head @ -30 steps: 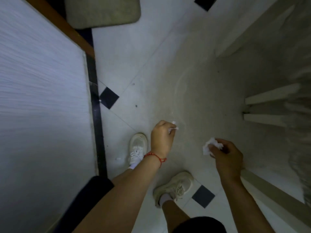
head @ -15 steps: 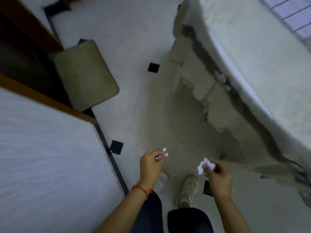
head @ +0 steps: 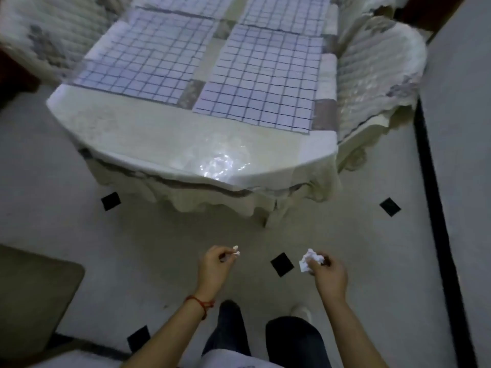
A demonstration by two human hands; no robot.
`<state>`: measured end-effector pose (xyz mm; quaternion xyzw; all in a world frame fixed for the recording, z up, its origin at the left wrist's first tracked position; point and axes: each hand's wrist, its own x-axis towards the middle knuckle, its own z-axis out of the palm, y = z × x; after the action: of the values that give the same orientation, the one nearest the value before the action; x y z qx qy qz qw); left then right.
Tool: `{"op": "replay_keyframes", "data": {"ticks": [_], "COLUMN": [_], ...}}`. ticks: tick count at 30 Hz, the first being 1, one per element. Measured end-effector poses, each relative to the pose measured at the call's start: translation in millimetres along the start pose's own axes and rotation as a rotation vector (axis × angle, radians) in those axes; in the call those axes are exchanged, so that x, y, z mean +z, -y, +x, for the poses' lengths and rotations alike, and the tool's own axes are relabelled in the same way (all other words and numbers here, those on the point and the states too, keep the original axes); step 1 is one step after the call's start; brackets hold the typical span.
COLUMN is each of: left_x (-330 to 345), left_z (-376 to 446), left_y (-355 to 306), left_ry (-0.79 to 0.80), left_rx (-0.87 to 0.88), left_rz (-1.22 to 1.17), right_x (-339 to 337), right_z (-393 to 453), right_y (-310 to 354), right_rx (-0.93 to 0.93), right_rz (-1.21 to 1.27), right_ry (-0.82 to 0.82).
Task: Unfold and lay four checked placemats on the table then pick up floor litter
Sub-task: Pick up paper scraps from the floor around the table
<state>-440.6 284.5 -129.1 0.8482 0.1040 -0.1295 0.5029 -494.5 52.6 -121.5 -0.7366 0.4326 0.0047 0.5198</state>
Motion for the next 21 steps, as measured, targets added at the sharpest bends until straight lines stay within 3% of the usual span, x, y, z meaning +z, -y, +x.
{"op": "replay_keyframes", "data": {"ticks": [6,12,21], "left_x": [105,209,306], "left_z": [-18,-38,-11], "left_y": [-66,-134,-221], "left_ry": [0.197,0.294,0.345], "left_rx": [0.125,0.234,0.194], "left_rz": [0.085,0.136,0.125], "right_x": [-132,-256,-346], "right_z": [28,59,133], "right_y": [-37,-84,-77], "right_rx": [0.064,0.101,0.133], "right_rz": [0.113,0.18,0.241], "right_ry": [-0.254,-0.352,-0.425]}}
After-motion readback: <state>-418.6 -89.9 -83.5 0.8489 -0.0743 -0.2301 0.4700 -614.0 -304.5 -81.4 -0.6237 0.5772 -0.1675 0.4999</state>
